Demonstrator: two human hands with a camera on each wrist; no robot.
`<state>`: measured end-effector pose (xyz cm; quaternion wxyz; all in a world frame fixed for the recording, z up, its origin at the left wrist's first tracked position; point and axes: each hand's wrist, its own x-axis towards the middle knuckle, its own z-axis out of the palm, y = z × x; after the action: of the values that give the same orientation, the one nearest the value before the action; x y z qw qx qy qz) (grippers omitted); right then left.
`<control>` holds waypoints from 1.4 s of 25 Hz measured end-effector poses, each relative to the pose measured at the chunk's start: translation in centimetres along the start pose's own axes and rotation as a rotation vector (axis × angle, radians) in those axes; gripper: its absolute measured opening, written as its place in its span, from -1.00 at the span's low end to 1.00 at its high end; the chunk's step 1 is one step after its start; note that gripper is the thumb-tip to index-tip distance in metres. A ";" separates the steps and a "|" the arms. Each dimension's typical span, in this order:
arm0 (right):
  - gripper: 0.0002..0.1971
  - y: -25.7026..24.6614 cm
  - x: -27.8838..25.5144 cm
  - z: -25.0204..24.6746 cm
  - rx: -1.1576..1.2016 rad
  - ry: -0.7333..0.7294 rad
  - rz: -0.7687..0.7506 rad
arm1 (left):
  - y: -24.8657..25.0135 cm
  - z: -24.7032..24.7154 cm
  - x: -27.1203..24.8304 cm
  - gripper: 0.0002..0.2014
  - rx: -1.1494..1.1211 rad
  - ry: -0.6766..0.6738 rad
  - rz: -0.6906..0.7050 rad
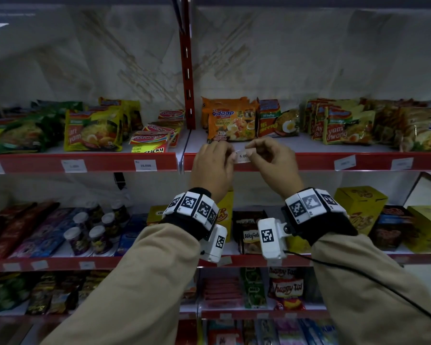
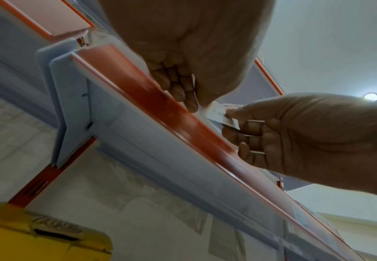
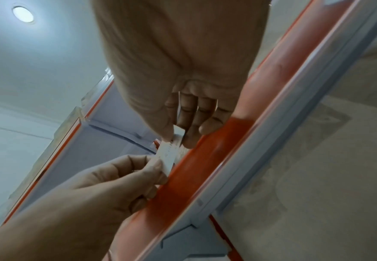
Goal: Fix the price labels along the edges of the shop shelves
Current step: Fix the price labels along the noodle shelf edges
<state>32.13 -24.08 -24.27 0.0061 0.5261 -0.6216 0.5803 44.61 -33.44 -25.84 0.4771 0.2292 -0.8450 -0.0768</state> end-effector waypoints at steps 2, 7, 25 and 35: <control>-0.95 0.1 0.3 -0.5 -0.049 0.004 -0.034 | -0.1 -0.1 -0.1 -0.81 -0.007 -0.005 0.007; -0.96 -0.4 0.4 -0.1 -0.037 -0.014 0.005 | -0.2 -0.5 0.0 -0.79 0.015 -0.053 0.010; -0.94 0.1 2.0 -1.7 -0.237 -0.053 -0.160 | -1.1 -1.8 -0.2 -0.78 0.137 -0.081 0.054; -0.93 0.1 1.7 -0.6 -0.512 -0.219 -0.207 | -0.7 -2.1 -0.4 -0.83 0.195 -0.116 0.028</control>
<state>30.94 -24.81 -23.14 0.1304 0.6277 -0.6877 0.3408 46.78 -33.70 -25.26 0.4037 0.2580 -0.8777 -0.0009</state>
